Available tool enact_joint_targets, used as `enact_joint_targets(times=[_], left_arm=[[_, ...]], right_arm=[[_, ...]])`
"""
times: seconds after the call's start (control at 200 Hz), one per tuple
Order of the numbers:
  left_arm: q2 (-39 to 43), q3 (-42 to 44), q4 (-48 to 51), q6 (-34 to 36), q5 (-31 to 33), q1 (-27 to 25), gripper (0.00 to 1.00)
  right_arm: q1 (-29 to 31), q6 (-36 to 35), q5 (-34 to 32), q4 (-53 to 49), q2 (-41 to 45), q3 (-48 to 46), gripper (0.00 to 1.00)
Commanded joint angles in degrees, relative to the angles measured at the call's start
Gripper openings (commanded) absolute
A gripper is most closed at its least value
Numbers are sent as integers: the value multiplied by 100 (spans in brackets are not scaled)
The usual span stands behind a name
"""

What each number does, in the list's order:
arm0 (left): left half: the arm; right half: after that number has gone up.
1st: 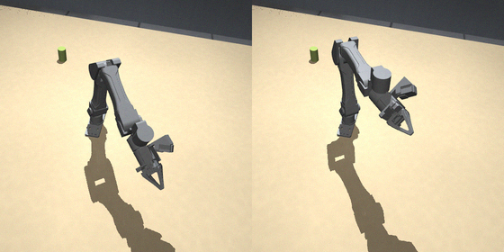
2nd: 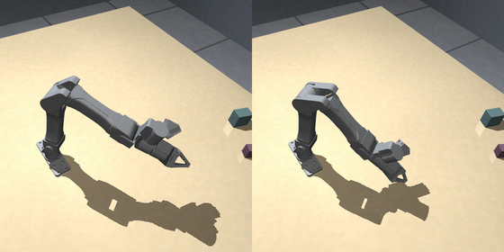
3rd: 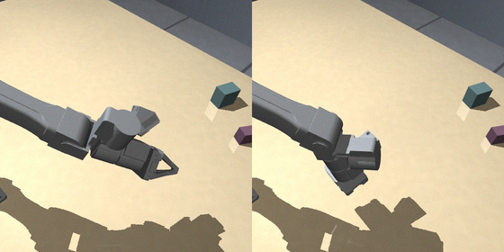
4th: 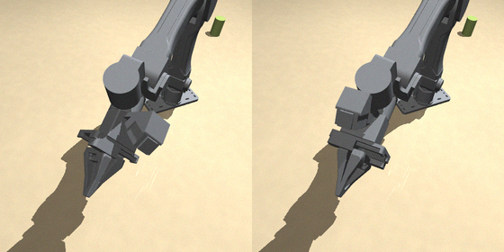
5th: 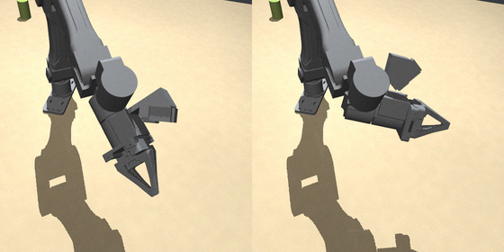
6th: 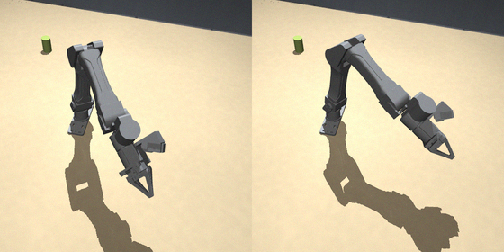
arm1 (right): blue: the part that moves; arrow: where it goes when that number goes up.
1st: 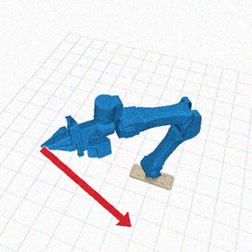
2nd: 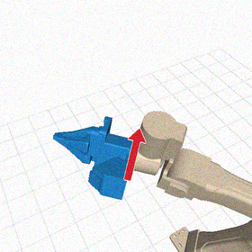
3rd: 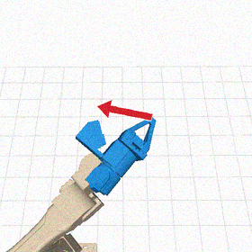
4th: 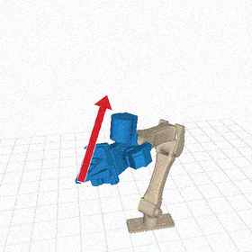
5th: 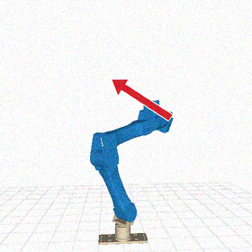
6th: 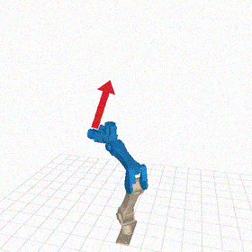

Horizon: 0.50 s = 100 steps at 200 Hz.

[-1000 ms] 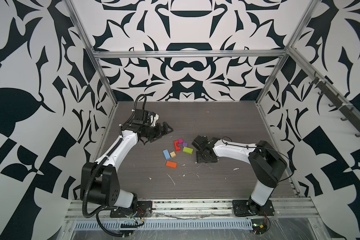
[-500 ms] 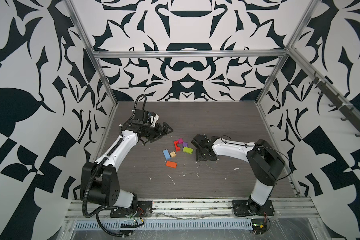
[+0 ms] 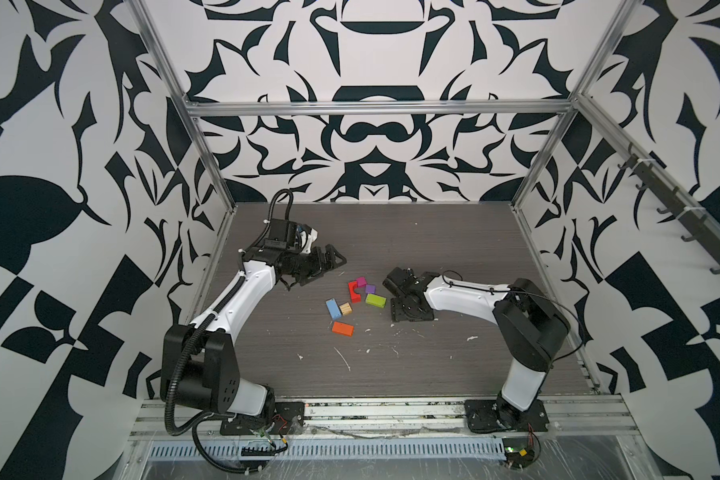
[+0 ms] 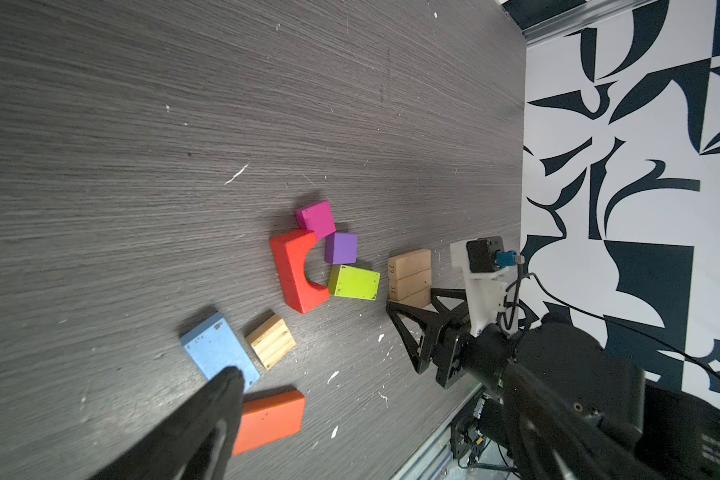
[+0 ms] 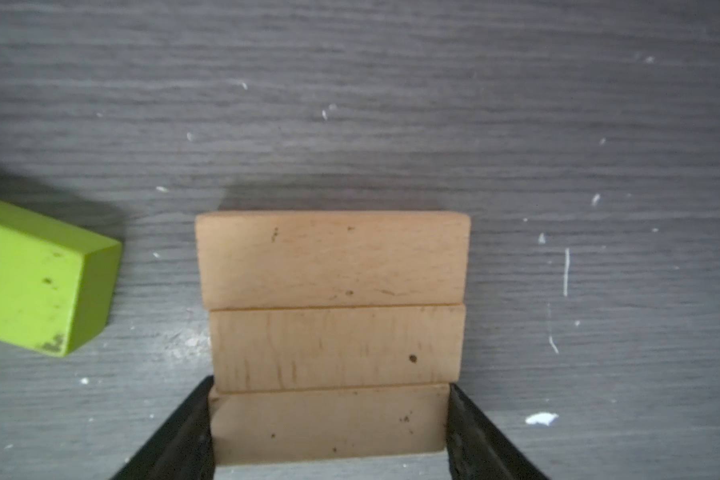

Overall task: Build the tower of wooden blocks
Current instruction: 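Slide the 58 bar with the right gripper against the two tan bars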

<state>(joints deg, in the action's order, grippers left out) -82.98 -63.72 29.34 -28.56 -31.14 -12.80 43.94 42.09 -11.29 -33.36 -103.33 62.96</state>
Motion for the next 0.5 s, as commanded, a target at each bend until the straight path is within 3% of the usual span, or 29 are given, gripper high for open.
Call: enact_joint_targets(times=[0.0,0.495], left_arm=[[87,79,-19,40,-104,17,100],[93,84,-18,43,-105,15,100]], right_arm=[[-27,-5,-145,-101,-74,67,79],[-26,2,-100,-94,-15,94,91]])
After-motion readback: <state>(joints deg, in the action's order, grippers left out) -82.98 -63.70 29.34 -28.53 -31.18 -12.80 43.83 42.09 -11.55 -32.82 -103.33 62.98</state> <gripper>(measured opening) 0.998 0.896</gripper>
